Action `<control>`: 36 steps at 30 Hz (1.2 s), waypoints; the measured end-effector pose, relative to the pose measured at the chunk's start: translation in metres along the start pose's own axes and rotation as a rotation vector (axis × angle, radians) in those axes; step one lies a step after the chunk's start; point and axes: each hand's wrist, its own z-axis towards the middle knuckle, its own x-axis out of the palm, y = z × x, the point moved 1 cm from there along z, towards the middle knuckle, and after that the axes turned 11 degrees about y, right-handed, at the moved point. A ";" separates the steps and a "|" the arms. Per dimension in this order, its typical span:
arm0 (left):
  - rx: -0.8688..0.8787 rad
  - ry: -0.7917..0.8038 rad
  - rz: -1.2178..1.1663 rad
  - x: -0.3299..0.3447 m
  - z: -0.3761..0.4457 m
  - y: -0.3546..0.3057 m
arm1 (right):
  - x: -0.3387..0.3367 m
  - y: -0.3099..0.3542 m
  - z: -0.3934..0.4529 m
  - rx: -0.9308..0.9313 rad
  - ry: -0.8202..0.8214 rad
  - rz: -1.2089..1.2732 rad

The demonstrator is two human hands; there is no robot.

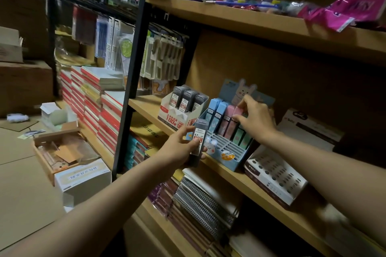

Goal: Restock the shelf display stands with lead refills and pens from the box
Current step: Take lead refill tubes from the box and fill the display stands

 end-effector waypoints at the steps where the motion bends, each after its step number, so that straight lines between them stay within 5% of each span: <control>1: -0.002 0.003 -0.001 0.000 0.000 0.001 | 0.002 -0.001 0.000 -0.004 0.005 0.000; 13: 0.067 -0.017 0.018 0.000 0.003 -0.003 | 0.010 -0.005 0.010 0.160 -0.007 -0.152; 17: 0.091 -0.044 0.034 -0.002 0.007 0.000 | 0.001 0.017 0.011 -0.061 -0.075 0.033; 21: 0.117 -0.052 0.101 -0.005 0.012 -0.001 | 0.017 0.056 0.004 -0.220 0.202 0.273; 24: 0.140 -0.093 0.163 -0.013 0.017 -0.006 | 0.029 0.066 0.012 -0.210 0.249 0.308; 30: 0.224 -0.435 0.876 -0.050 0.031 -0.008 | 0.008 0.074 0.067 -0.131 0.044 0.464; 36: 0.228 -0.248 1.262 -0.068 0.040 -0.008 | 0.023 0.087 0.109 -0.093 -0.097 0.396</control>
